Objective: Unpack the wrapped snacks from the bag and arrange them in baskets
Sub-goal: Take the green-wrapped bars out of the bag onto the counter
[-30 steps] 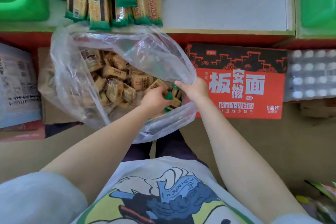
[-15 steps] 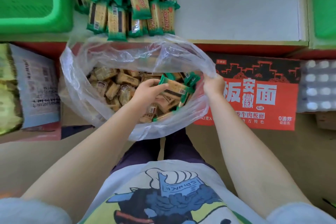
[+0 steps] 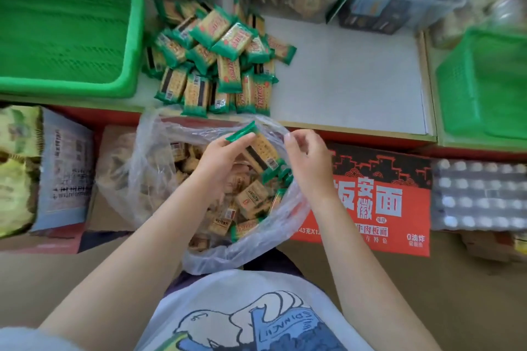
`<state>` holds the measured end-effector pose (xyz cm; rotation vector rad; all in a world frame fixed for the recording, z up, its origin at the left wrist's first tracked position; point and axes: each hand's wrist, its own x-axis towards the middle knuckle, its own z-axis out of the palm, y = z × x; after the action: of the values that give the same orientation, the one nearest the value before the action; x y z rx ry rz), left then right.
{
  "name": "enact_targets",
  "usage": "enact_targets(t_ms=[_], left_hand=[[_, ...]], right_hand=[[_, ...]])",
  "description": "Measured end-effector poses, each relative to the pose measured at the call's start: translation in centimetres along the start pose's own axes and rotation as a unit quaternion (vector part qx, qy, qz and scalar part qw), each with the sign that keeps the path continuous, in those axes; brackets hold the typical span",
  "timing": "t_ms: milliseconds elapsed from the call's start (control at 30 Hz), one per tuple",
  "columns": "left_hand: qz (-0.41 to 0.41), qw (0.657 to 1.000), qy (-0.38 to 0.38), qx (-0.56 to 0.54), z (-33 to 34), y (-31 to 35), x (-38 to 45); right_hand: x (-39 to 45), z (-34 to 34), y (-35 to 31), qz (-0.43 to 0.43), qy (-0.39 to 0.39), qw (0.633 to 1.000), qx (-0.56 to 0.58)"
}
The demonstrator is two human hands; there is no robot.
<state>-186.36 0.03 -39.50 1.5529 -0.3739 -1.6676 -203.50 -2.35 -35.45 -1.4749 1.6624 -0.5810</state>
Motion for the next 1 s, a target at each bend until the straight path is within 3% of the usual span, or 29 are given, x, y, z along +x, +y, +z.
enact_targets(t_ms=[67,133,167,233,300,400,600,700,800,900,1000], left_hand=[[0.039,0.999,-0.025,-0.019,0.4,2.3,0.1],[0.068,0.997,-0.012,-0.020,0.6,4.1,0.9],[0.087,0.996,0.016,0.011,0.5,4.6,1.6],[0.138,0.966,0.106,0.190,-0.3,4.5,3.4],[0.156,0.884,0.172,0.406,-1.9,3.6,4.9],[0.144,0.795,0.202,0.554,-4.0,2.3,6.5],[0.087,0.790,0.180,0.580,-5.6,2.2,8.7],[0.111,0.760,0.175,0.616,-6.5,2.1,9.8],[0.140,0.730,0.183,0.643,-7.4,2.6,10.8],[0.168,0.690,0.197,0.675,-8.0,3.5,11.3],[0.182,0.715,0.202,0.645,-8.5,4.6,11.9]], right_hand=[[0.8,0.3,-1.6,0.051,-0.129,0.990,0.038],[2.2,0.6,-2.3,0.069,-0.181,0.980,0.053],[3.2,0.9,-2.5,0.069,-0.172,0.982,0.044],[5.5,1.4,-2.7,0.080,-0.123,0.989,0.029],[8.0,2.0,-3.0,0.091,-0.095,0.991,0.027],[11.7,3.4,-4.4,0.068,-0.100,0.992,0.027],[17.7,7.9,-7.5,0.063,-0.127,0.982,0.121],[18.3,9.0,-7.1,-0.051,-0.084,0.994,-0.037],[18.3,9.7,-5.4,-0.209,-0.043,0.941,-0.262],[18.6,10.4,-3.8,-0.189,-0.086,0.920,-0.332],[18.6,11.2,-3.0,-0.159,-0.114,0.923,-0.332]])
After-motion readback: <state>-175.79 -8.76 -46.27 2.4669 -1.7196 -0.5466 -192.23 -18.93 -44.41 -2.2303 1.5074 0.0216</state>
